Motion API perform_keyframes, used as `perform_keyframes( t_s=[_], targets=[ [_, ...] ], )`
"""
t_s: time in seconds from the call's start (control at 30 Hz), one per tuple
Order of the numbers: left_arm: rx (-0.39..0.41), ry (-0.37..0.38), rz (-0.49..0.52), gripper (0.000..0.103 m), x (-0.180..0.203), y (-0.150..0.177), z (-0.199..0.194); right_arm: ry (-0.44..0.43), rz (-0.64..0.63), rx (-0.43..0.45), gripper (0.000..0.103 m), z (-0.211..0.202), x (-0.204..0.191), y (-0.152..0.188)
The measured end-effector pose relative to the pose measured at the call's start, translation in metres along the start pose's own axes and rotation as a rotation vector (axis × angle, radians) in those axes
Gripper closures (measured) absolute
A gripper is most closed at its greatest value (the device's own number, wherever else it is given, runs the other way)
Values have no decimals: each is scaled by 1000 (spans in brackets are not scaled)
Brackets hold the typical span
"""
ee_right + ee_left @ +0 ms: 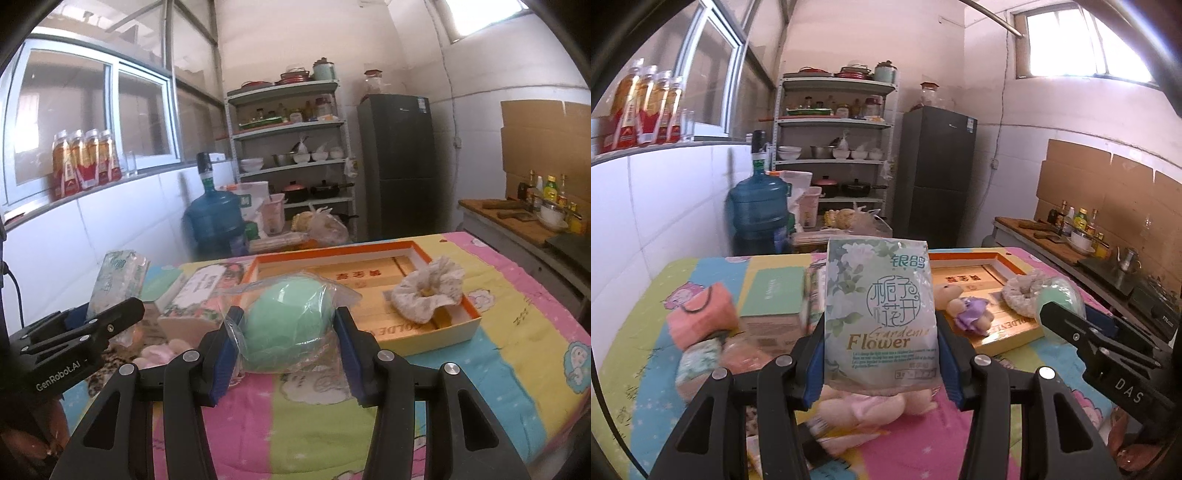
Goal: Organize soft objects
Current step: 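Carry the tissue pack and green sponge bag over the orange box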
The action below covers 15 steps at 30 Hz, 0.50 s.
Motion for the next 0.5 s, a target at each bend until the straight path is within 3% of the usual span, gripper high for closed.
perform_keyframes(
  t_s=[0.5],
  targets=[
    [-53,58,-10,51,54,8,54,82,20,11,52,23,69,-17]
  ],
)
Point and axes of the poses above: each gripper's, at about its wrist camera, not at the fingertips, and z roughly the way its jaws point, x to its right, y to its underside, the point moved 9 cm from there along z, roughly the way its jaws point, and after that the axes turned 11 degrees about x, right-handed, at the moved point
